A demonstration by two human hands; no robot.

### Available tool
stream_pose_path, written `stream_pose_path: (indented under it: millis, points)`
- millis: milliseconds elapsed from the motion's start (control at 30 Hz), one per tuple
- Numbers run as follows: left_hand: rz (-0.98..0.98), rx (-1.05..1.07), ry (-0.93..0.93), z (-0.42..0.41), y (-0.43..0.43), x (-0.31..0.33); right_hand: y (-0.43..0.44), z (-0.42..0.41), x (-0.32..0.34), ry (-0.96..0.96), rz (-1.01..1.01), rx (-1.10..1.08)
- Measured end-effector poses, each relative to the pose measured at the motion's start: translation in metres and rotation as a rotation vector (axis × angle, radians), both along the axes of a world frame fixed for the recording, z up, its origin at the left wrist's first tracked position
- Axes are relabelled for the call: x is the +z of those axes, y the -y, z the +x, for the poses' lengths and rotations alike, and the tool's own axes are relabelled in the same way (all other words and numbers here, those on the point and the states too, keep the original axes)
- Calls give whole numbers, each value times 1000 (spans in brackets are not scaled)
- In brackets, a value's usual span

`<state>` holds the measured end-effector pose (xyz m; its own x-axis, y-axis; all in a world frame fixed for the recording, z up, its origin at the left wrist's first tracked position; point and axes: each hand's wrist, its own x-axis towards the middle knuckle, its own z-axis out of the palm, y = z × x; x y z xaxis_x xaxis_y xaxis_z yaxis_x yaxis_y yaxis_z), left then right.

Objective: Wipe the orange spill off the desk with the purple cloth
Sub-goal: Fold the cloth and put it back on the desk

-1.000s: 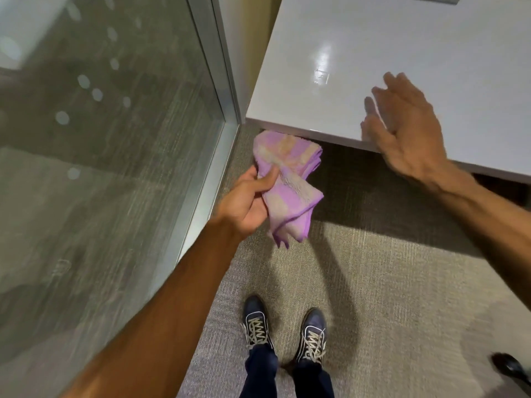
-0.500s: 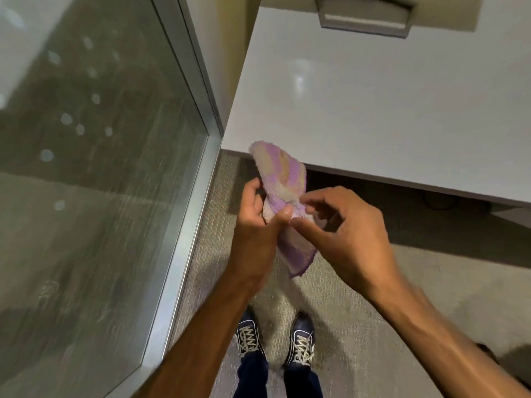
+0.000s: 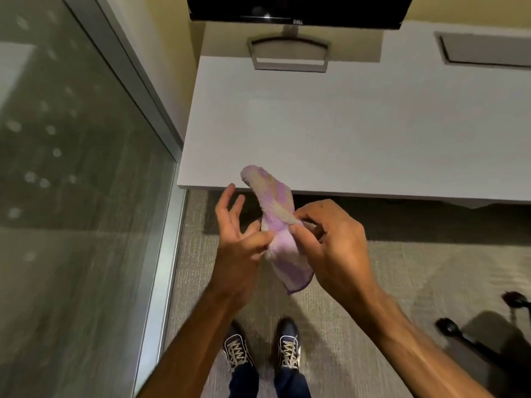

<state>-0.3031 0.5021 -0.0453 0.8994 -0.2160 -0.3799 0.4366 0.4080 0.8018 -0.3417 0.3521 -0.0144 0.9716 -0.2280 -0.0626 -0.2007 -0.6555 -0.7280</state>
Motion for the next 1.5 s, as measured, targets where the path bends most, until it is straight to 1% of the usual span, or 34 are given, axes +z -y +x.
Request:
stream_pose_path:
  millis: [67, 167, 300, 367, 467, 633, 700, 767, 867, 933, 1000, 1067, 1167, 1267, 1367, 1433, 1500]
  points:
    - [44, -61, 30, 3, 4, 4, 10, -4, 7, 18, -37, 10]
    - [233, -200, 176, 9, 12, 5, 26, -11, 18, 59, -76, 51]
    - [554, -207, 268, 18, 27, 20, 52, -21, 33, 177, -98, 54]
    - [630, -217, 342, 20, 34, 30, 64, -25, 40, 206, -82, 45]
    - [593, -244, 342, 21, 44, 47, 83, -33, 47, 194, -41, 19]
    - [606, -360, 386, 21, 61, 73, 117, -48, 49, 106, 118, -99]
    - [653, -397, 441, 19, 71, 83, 128, -54, 50, 92, 196, -147]
    - [740, -383, 513, 16, 82, 93, 137, -60, 51, 82, 248, -204]
    - [831, -310, 577, 11, 97, 107, 149, -68, 53, 49, 227, -279]
    - [874, -294, 620, 7, 106, 117, 154, -72, 57, 49, 172, -295]
    - [963, -295, 674, 4, 113, 127, 158, -75, 62, 54, 139, -303]
    - [1013, -321, 733, 1, 120, 138, 160, -76, 71, 55, 168, -296]
    - [1035, -406, 865, 1, 134, 157, 160, -69, 92, 49, 229, -276]
    - [1048, -481, 959, 5, 148, 174, 161, -57, 114, 107, 285, -231]
    - [999, -511, 961, 10, 160, 188, 165, -46, 130, 197, 321, -220]
    - [945, -469, 947, 14, 165, 194, 170, -40, 137, 218, 357, -224]
    - [879, -387, 837, 17, 166, 196, 178, -35, 141, 215, 377, -235]
